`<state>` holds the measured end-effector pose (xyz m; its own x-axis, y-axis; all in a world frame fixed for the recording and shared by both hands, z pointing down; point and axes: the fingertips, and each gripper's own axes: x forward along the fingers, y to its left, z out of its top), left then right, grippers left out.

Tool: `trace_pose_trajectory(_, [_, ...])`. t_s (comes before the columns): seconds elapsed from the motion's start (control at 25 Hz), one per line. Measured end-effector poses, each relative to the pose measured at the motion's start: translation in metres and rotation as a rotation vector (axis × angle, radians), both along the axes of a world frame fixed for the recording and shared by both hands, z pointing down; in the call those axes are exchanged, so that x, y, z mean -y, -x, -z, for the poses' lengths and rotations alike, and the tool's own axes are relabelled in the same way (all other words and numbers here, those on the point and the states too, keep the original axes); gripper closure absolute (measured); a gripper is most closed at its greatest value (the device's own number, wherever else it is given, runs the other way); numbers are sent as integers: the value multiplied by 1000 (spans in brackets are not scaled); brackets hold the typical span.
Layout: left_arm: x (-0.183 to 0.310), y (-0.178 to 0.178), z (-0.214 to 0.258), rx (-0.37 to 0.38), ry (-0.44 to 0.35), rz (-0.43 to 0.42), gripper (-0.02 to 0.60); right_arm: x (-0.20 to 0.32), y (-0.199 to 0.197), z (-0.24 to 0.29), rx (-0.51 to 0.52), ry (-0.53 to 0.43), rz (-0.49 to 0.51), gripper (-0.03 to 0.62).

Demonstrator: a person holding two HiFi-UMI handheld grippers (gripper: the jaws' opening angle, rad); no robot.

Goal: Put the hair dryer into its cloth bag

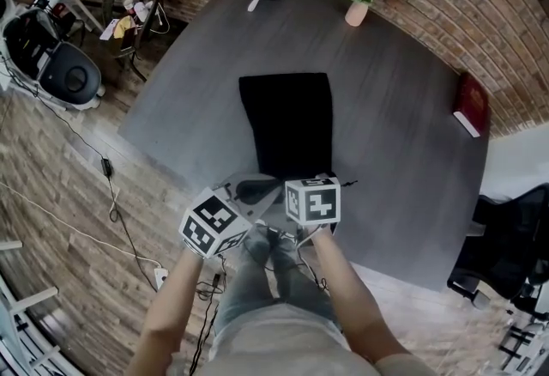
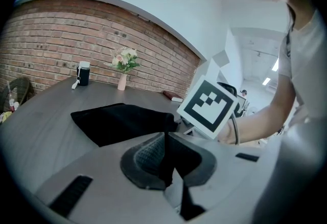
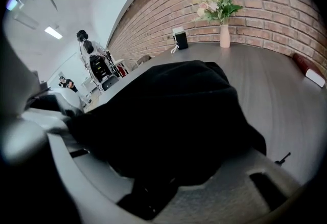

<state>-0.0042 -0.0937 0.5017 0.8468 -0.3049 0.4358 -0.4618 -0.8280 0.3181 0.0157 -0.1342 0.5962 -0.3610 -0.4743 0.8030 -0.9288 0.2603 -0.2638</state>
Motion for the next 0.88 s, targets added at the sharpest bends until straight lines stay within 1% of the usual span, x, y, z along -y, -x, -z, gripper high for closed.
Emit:
trace_pose_trajectory(0.16, [-3,1,-5,11,6,-11,561,6,1,-4,12,6,-10,451])
trace_pose_trajectory(0.52, [-1,4,-15,24,17,-6,561,13,3,-16,-10,-4,7,439])
trace_pose_trajectory(0.72, [1,5,-18,27,28,-4,561,14,6,-26,18,42,16,427])
trace_pose_trajectory(0.88, [2,5,-22,28,36,-1,561,13,4,-31,13,60,19,421])
